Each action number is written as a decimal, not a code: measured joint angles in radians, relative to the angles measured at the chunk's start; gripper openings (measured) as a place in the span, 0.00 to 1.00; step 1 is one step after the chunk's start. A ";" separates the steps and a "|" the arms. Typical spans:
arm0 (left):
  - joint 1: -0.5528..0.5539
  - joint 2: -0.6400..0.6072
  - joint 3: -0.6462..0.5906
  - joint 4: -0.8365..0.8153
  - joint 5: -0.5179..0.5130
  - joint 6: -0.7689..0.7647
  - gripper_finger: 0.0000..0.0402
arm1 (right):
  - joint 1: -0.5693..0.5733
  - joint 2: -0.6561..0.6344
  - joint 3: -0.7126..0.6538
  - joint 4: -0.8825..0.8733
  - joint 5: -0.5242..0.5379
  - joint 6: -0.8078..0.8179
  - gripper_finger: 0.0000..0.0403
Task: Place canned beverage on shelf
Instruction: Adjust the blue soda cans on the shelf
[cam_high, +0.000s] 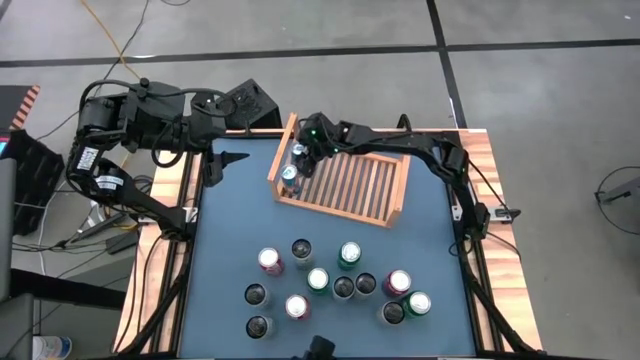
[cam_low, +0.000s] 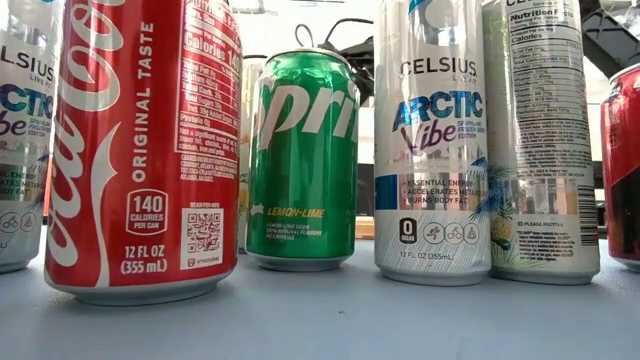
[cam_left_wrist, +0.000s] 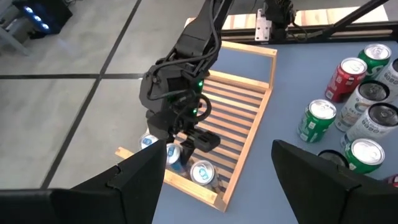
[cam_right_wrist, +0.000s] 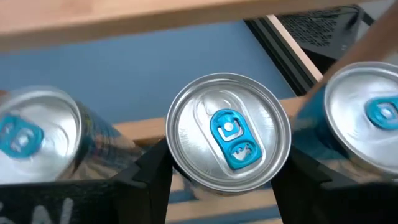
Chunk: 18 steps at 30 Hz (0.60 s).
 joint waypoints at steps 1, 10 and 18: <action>0.000 0.000 0.000 0.001 0.000 0.000 0.69 | 0.004 -0.004 -0.001 -0.004 0.014 -0.002 0.54; 0.000 0.000 0.000 0.001 0.000 0.000 0.69 | 0.001 -0.013 -0.002 -0.005 0.056 -0.014 0.54; 0.000 0.000 0.000 0.005 0.000 0.000 0.69 | 0.002 -0.013 -0.002 0.006 0.098 -0.031 0.54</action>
